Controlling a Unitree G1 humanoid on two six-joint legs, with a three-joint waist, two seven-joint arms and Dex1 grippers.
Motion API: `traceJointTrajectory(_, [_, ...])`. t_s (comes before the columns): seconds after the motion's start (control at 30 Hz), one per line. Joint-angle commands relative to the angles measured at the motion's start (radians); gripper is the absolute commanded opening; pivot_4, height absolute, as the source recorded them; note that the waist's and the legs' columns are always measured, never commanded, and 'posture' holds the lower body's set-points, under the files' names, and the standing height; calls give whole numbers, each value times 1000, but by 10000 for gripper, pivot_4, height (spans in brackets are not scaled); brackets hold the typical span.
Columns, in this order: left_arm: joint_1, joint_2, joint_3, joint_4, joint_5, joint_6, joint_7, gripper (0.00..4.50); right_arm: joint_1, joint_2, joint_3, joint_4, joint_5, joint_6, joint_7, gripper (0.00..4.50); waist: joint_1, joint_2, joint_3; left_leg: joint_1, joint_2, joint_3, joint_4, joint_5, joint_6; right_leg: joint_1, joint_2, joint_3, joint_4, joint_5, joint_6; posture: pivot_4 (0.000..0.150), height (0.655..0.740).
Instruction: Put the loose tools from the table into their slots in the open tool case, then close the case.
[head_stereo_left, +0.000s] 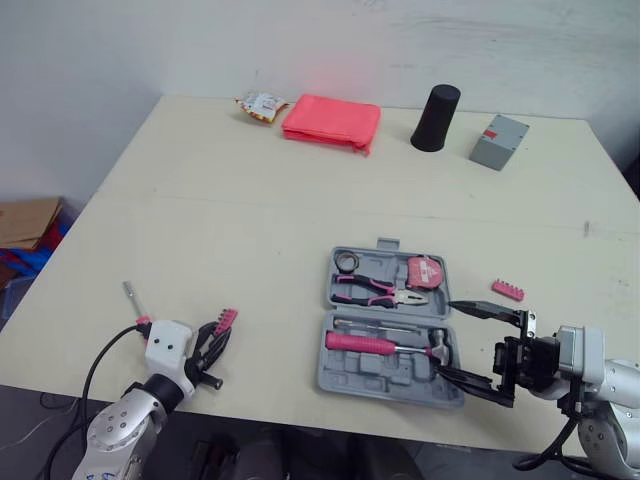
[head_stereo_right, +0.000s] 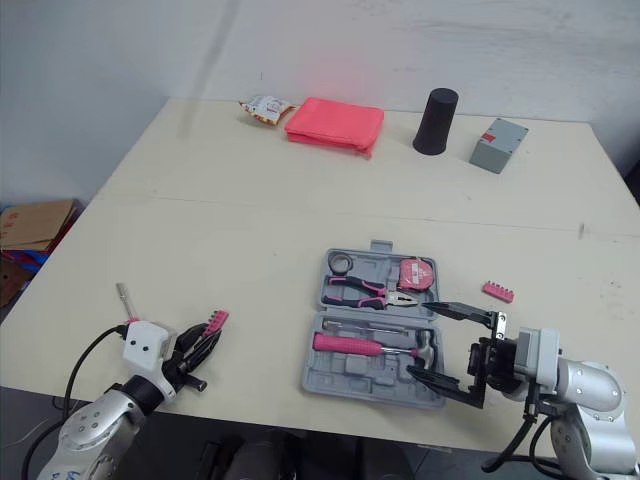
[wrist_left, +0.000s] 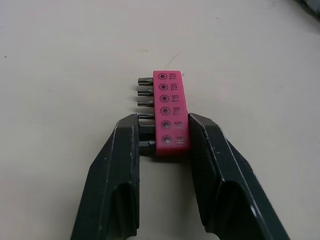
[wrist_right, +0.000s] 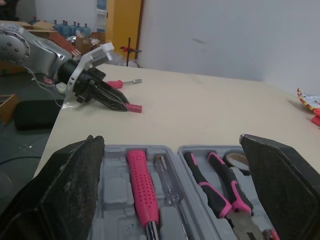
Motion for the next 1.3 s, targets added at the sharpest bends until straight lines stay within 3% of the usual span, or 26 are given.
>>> traceJointTrajectory(0.03, [4,-11,-17,7,13,-45,-2,6903,9,11,-31,23,11,-45,27,45000,0,0,0,0,0,0,0,0,0,0,0,0,0,0,-1,1500,7400])
traceJointTrajectory(0.2, [-40,41,16,-95,-83,-149,-131,6903,27,1,-69,74,6,-96,43,45000,-1,-5,2,-2,0,0,0,0,0,-2,0,-1,0,-1,-2,1500,7400])
traceJointTrajectory(0.4, [-160,294,-66,-172,-205,-103,-443,6903,90,-63,-171,126,39,-101,114,45000,-1,-2,1,-2,0,1,-1,2,-3,-2,0,-1,-2,-2,-3,1500,7400])
traceJointTrajectory(0.53, [-321,389,-167,-149,-258,-3,-552,6903,162,-86,-232,106,62,-93,144,45000,0,-1,2,-2,1,0,-2,2,-4,-2,2,-1,-2,-3,-4,1500,7400])
traceJointTrajectory(0.73, [-632,446,-436,-106,-131,156,-622,6903,293,-63,-287,21,34,-87,80,45000,0,-1,2,-2,1,0,-1,2,-4,-1,3,0,-2,-2,-2,1500,7400])
traceJointTrajectory(0.93, [-845,421,-658,-123,29,265,-620,6903,436,-27,-316,-122,42,-37,8,45000,-2,-2,2,-3,2,0,-1,2,-5,-2,5,2,-2,-3,0,1500,7400])
traceJointTrajectory(1.17, [-925,463,-771,-129,174,334,-626,6903,464,-20,-290,-255,22,14,-76,45000,-1,-2,2,-2,3,0,-1,3,-7,-3,6,3,0,-4,0,1500,7400])
traceJointTrajectory(1.3, [-926,418,-787,-114,182,377,-611,6903,456,-21,-279,-299,11,42,-122,45000,3,-2,2,-3,2,0,-1,3,-7,-3,5,3,0,-4,0,1500,7400])
